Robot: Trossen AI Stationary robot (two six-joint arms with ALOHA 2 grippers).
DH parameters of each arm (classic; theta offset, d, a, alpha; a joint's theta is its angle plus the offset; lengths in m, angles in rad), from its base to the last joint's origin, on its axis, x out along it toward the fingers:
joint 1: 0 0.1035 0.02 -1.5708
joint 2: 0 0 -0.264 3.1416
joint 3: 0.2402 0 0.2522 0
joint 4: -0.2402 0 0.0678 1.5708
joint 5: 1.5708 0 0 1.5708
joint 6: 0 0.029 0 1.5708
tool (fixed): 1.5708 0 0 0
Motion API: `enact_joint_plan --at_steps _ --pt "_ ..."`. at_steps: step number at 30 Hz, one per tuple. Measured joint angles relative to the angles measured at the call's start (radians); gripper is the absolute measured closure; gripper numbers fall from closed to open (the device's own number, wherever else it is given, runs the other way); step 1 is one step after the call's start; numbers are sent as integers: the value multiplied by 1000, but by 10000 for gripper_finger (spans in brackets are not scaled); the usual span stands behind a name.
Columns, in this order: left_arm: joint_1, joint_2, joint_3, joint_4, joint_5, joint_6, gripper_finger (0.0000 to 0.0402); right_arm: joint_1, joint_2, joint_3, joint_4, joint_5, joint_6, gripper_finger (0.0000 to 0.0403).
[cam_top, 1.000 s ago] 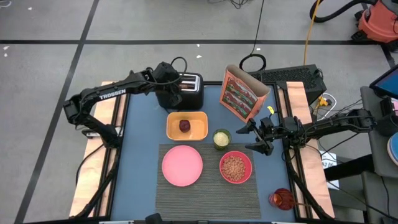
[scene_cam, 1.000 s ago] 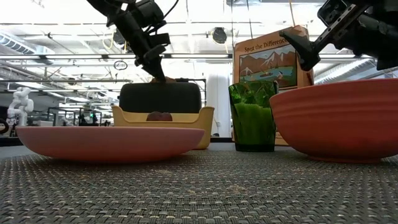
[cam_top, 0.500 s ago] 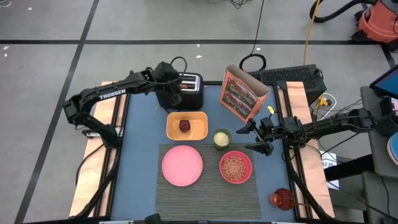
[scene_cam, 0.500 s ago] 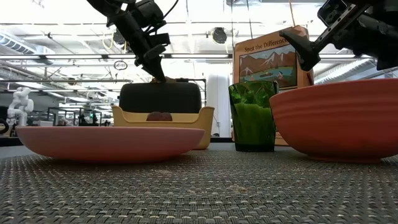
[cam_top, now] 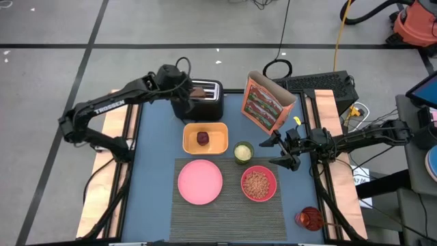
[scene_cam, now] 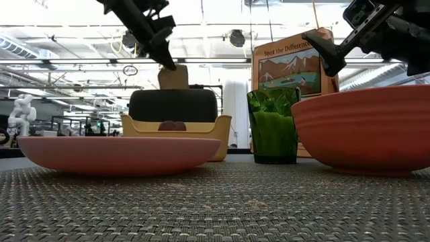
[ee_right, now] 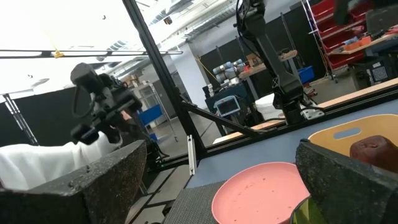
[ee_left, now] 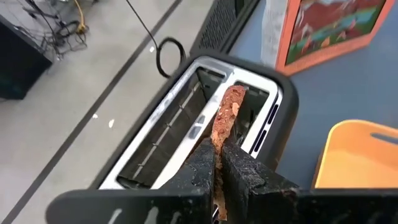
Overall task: Arrange a breakfast setting
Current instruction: Put the toasted bread from the toaster on the light pink plate
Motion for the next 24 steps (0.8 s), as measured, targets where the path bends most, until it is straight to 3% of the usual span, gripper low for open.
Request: enact_joint_plan --at_steps 17,24 --pt "-81 -202 0 -2 3 -124 387 0 0 0 0 0 0 3" --pt "-184 -267 0 -1 119 -278 387 0 0 0 0 0 0 3"
